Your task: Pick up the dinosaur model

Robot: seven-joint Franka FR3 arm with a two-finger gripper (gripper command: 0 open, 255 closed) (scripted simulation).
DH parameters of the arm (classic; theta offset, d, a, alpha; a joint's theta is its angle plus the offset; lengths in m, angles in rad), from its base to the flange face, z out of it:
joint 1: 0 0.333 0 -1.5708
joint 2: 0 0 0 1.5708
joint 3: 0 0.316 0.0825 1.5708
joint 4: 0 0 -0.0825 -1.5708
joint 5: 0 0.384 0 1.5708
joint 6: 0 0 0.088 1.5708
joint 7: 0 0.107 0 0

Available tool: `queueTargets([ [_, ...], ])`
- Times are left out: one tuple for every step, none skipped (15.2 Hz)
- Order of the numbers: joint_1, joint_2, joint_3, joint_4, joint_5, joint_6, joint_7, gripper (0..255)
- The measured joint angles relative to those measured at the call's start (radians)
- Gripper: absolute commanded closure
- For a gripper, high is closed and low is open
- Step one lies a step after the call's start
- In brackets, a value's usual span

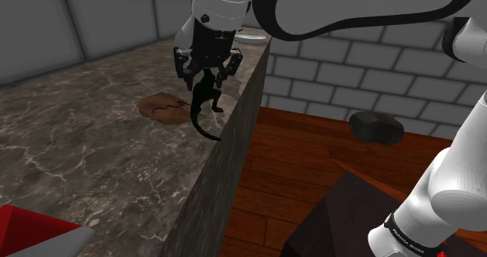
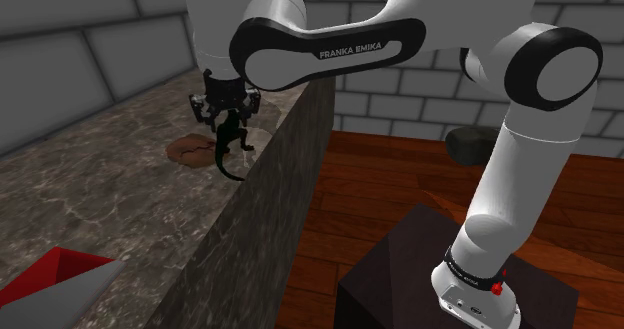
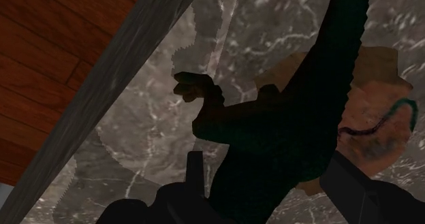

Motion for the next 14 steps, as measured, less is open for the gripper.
queueTargets([
  [0.000,0.000,0.000,0.000,0.000,0.000,0.000,255],
  [0.001,0.003,0.001,0.006,0.000,-0.006,-0.001,255],
  [0.003,0.007,0.001,0.019,-0.002,-0.017,-0.003,255],
  [0.004,0.008,0.002,0.030,-0.002,-0.027,-0.006,255],
  [0.006,0.011,0.003,0.044,-0.003,-0.039,-0.009,255],
  [0.009,0.019,0.004,0.064,-0.008,-0.054,-0.010,255],
  [0.010,0.021,0.004,0.079,-0.007,-0.068,-0.015,255],
  [0.012,0.021,0.005,0.093,-0.007,-0.081,-0.018,255],
  [0.016,0.028,0.007,0.114,-0.012,-0.097,-0.020,255],
  [0.021,0.039,0.009,0.139,-0.019,-0.115,-0.021,255],
  [0.028,0.050,0.010,0.164,-0.027,-0.133,-0.022,255],
  [0.032,0.056,0.011,0.185,-0.031,-0.149,-0.025,255],
  [0.033,0.058,0.012,0.200,-0.032,-0.162,-0.029,255],
  [0.037,0.063,0.013,0.221,-0.035,-0.180,-0.033,255],
])
